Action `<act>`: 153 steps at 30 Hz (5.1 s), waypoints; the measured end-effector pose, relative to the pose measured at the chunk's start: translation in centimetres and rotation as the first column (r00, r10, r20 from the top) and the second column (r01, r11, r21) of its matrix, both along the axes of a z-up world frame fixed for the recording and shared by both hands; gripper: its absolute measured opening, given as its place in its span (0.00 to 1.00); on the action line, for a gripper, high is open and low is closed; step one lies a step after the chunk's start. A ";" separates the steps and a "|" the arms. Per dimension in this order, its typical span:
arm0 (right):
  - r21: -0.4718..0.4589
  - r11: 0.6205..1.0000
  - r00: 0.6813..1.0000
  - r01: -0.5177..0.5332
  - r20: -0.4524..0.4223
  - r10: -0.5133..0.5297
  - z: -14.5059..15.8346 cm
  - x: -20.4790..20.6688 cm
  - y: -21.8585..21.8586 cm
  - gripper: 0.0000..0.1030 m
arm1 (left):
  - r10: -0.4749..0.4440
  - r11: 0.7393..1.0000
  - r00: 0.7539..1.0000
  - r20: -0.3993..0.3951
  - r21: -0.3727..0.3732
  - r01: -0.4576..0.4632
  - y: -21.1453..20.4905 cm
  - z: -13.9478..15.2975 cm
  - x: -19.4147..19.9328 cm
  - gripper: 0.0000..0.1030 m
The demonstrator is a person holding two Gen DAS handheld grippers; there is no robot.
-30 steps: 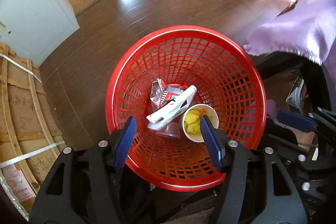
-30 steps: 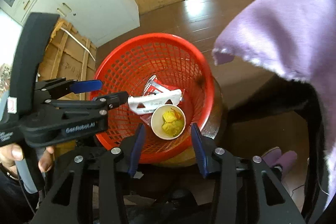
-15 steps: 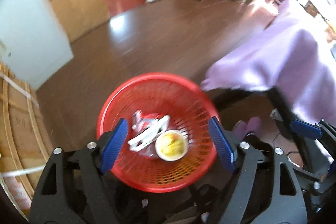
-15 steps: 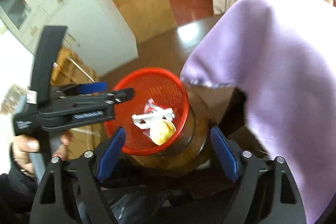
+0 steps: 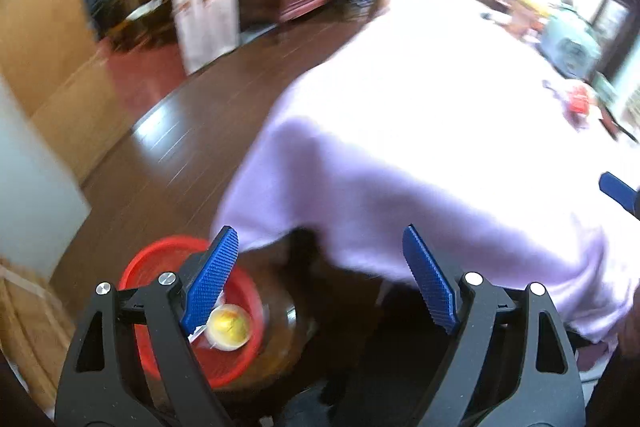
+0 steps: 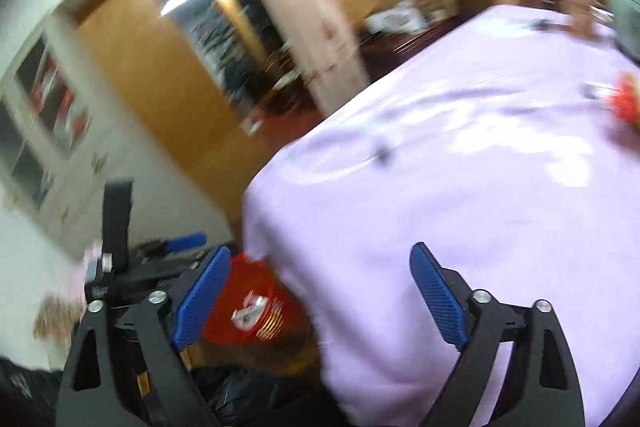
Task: Collect trash
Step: 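Move both tools back over the table toward the red foam net, then grasp the red foam net bundle with the left tool and lift it, then grasp the white tissue with the right tool and lift it, then carry the red foam net and white tissue over the red mesh basket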
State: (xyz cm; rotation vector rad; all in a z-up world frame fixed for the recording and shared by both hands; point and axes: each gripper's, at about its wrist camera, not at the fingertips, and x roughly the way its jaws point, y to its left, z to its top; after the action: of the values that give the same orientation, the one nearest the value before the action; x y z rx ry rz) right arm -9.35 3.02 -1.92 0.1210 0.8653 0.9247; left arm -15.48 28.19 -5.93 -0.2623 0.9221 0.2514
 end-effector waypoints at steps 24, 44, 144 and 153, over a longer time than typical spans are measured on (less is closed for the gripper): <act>-0.071 0.782 0.785 0.620 0.060 -0.617 0.9 14.6 -27.7 0.91 | -0.553 0.828 0.832 0.038 -0.078 0.555 -30.1 2.7 23.5 0.85; -0.054 0.778 0.779 0.626 0.007 -0.627 -0.7 17.6 -30.9 0.91 | -0.496 0.867 0.868 0.035 -0.036 0.497 -30.5 2.9 30.8 0.83; -0.129 0.861 0.868 0.492 0.151 -0.473 3.8 12.0 -24.0 0.15 | -0.551 0.827 0.812 0.194 -0.006 0.563 -21.4 4.3 14.2 0.33; -0.102 0.950 0.944 0.294 0.185 -0.273 3.9 5.7 -15.1 0.15 | -0.387 0.917 0.904 0.184 -0.026 0.398 -13.7 3.2 5.7 0.33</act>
State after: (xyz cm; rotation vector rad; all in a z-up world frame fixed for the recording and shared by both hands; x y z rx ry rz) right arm -3.61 -12.04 2.00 0.0536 0.7248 0.5973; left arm -9.79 14.49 -2.74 -0.1477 0.7888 -0.1738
